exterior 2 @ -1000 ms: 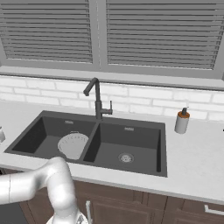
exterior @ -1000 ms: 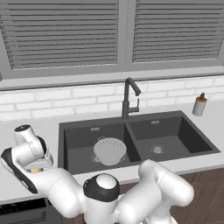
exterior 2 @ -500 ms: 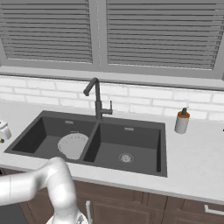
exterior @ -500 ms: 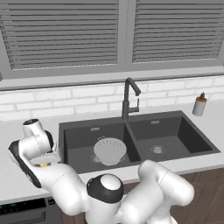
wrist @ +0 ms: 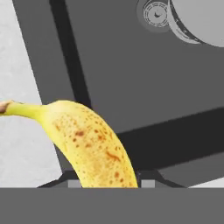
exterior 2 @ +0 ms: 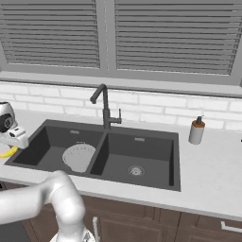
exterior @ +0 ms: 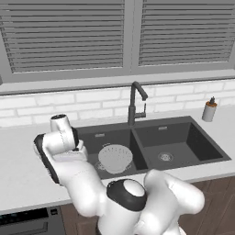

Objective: Put the colander in the sink, put the banana in the colander, and turn on the sink faucet and pour water over the colander.

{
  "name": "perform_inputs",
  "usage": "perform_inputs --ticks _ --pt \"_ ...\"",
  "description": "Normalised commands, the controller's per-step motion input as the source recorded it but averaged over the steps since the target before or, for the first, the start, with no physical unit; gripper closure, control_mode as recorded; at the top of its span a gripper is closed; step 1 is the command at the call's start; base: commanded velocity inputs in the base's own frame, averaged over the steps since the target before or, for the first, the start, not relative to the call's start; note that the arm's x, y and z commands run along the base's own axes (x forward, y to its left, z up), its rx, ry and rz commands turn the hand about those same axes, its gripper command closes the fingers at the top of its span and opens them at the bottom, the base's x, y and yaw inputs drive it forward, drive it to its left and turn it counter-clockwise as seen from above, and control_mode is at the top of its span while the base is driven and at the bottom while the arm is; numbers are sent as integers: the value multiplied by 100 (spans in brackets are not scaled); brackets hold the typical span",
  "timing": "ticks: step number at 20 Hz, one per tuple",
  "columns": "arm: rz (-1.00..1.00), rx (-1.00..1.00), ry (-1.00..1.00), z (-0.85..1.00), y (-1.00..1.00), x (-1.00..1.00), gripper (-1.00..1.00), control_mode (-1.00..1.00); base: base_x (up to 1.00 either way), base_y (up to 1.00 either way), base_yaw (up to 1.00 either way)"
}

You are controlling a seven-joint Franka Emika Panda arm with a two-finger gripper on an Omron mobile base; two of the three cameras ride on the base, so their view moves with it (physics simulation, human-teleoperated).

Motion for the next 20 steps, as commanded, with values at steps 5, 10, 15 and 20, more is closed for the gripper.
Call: perform_inputs --ticks 5,10,15,20 --pt "-14 -2 1 0 -100 5 100 -100 0 0 0" --pt "-15 -6 2 0 -100 20 100 -100 0 0 0" --pt "-13 -5 1 0 -100 32 100 -100 0 0 0" --pt "-12 -5 0 -3 -90 36 100 -100 0 0 0"
